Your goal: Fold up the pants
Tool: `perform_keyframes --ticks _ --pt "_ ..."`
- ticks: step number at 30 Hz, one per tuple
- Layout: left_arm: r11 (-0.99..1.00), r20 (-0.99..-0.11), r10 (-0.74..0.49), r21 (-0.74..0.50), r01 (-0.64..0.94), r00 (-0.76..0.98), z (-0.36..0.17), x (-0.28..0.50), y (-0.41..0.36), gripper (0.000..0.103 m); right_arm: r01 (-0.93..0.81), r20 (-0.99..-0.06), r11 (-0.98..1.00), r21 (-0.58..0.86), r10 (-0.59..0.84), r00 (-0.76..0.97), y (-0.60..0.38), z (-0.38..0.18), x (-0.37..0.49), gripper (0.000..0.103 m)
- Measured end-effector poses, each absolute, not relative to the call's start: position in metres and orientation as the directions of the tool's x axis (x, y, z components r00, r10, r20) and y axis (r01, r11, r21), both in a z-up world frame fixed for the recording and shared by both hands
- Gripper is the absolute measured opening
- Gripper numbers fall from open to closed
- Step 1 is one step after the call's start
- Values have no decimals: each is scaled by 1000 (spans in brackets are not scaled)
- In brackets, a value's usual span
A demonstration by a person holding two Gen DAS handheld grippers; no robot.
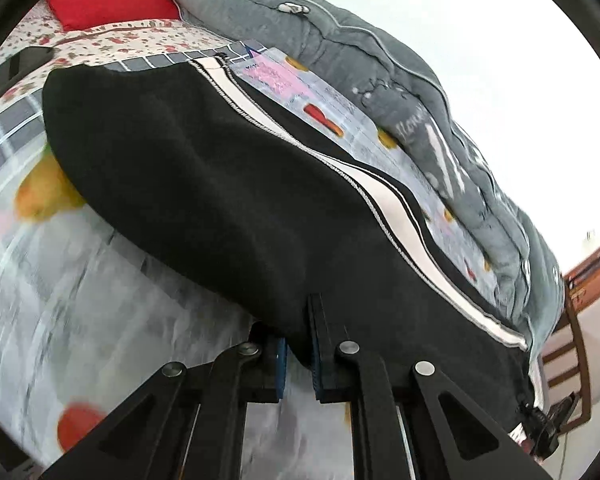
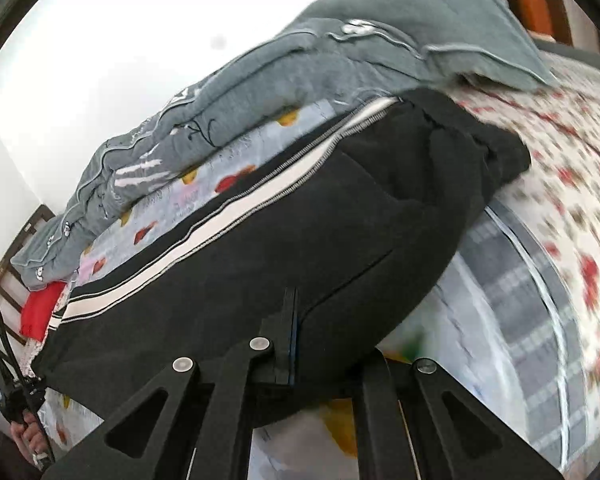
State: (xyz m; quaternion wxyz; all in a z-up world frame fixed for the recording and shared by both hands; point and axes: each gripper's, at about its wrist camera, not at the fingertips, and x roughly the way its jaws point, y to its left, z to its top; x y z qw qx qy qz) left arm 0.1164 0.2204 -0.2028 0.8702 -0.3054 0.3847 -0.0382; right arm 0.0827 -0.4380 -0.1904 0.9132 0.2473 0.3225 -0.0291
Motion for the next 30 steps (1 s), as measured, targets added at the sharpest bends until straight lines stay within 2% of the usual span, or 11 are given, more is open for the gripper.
perform_keyframes --ticks 3,6,7,9,10,11,14,20,25,28,30 --pt "848 -680 -266 -503 -170 683 -208 104 210 12 213 -622 865 454 136 771 -447 -204 64 11" --pt "869 -692 -244 -467 -164 679 -214 93 207 24 205 -622 864 461 149 769 -458 -208 50 24" --pt "873 -689 -247 -463 -152 681 -214 88 207 31 214 -609 863 458 129 782 -465 -205 43 30" --pt "879 -685 -248 -457 -138 685 -213 82 205 54 249 -567 860 446 57 822 -479 -197 28 32" --pt "885 -683 -241 -446 -132 689 -211 79 202 67 269 -552 857 439 20 834 -487 -194 25 39" --pt "895 -684 -224 -426 -131 694 -209 77 199 71 282 -546 853 439 4 838 -495 -192 26 43" --pt "919 -682 -190 -376 -115 706 -203 75 188 71 319 -571 833 453 -4 821 -519 -195 49 46" --pt "897 -666 -212 -423 -128 715 -216 60 177 71 363 -603 704 611 116 789 -567 -218 107 52" --pt "923 -621 -190 -377 -78 760 -200 45 168 71 328 -590 778 536 67 805 -563 -194 122 25" --pt "940 -590 -197 -339 -19 783 -182 37 168 71 272 -518 811 517 44 854 -569 -174 109 25" --pt "953 -581 -183 -304 -3 793 -172 36 170 71 347 -558 788 509 -5 830 -578 -181 111 26"
